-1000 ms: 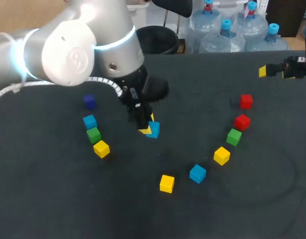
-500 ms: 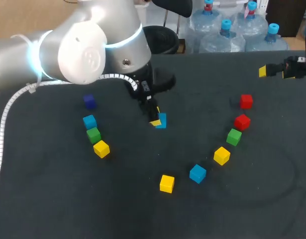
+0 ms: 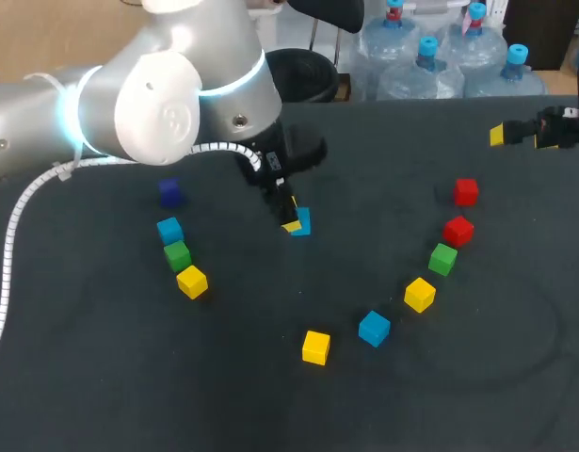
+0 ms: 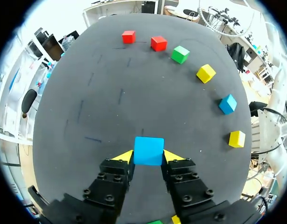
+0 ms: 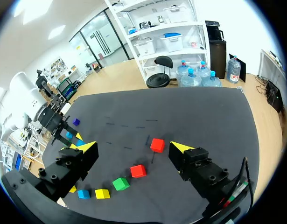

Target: Place the blue cubes, place green cubes on the blue cubes, place the yellow cubes on the green cubes, then place the red cubes on the yellow cubes, and place purple cube on the red cubes.

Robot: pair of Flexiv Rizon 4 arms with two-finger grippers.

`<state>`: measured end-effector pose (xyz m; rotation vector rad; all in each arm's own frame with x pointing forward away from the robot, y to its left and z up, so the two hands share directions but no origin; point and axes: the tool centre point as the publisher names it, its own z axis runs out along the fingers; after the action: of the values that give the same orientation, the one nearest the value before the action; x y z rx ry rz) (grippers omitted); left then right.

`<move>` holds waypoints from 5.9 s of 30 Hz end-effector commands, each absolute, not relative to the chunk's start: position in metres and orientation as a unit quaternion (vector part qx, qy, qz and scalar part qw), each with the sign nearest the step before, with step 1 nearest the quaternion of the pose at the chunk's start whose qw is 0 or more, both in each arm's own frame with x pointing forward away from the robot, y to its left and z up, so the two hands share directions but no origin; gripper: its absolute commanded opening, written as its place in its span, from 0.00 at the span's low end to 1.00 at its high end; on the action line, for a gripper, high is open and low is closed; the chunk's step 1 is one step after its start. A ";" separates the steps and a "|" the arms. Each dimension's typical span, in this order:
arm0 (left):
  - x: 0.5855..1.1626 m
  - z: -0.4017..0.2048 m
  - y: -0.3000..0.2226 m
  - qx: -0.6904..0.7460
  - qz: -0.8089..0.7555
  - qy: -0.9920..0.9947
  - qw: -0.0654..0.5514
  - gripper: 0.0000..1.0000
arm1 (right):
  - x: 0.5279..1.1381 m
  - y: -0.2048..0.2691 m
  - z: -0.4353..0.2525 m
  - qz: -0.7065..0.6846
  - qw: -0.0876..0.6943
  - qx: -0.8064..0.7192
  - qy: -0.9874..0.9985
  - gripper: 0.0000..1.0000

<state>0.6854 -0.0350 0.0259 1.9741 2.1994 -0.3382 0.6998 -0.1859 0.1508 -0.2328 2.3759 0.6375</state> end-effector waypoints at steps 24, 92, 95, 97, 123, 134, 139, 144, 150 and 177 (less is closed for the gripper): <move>0.710 0.006 -0.045 0.673 -0.129 0.726 0.058 0.00 | 0.699 -0.185 0.151 0.242 0.329 -0.088 0.908 1.00; 0.715 -0.004 -0.043 0.667 -0.134 0.732 0.037 0.50 | 0.699 -0.185 0.151 0.242 0.329 -0.088 0.908 1.00; 0.715 -0.004 -0.043 0.667 -0.135 0.732 0.035 0.67 | 0.699 -0.185 0.151 0.242 0.329 -0.088 0.908 1.00; 0.715 -0.004 -0.043 0.666 -0.136 0.732 0.035 0.75 | 0.699 -0.185 0.151 0.242 0.329 -0.088 0.908 1.00; 0.685 0.056 -0.014 0.635 -0.117 0.760 0.075 1.00 | 0.699 -0.185 0.151 0.242 0.329 -0.088 0.908 1.00; 0.656 0.058 0.026 0.556 -0.095 0.820 0.095 1.00 | 0.699 -0.185 0.151 0.242 0.329 -0.088 0.908 1.00; 0.650 0.050 0.044 0.534 -0.090 0.835 0.098 1.00 | 0.699 -0.185 0.151 0.242 0.329 -0.088 0.908 1.00; 0.651 0.050 0.064 0.508 -0.073 0.852 0.099 1.00 | 0.699 -0.185 0.151 0.242 0.329 -0.088 0.908 1.00; 0.652 0.051 0.088 0.481 -0.066 0.868 0.106 1.00 | 0.699 -0.185 0.151 0.242 0.329 -0.088 0.908 1.00; 0.684 0.021 0.134 0.502 -0.062 0.860 0.066 1.00 | 0.699 -0.185 0.151 0.242 0.329 -0.088 0.908 1.00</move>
<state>0.6763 0.1331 0.0242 1.5038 2.5890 -0.1728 0.6998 -0.1859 0.1508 -0.2328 2.3759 0.6376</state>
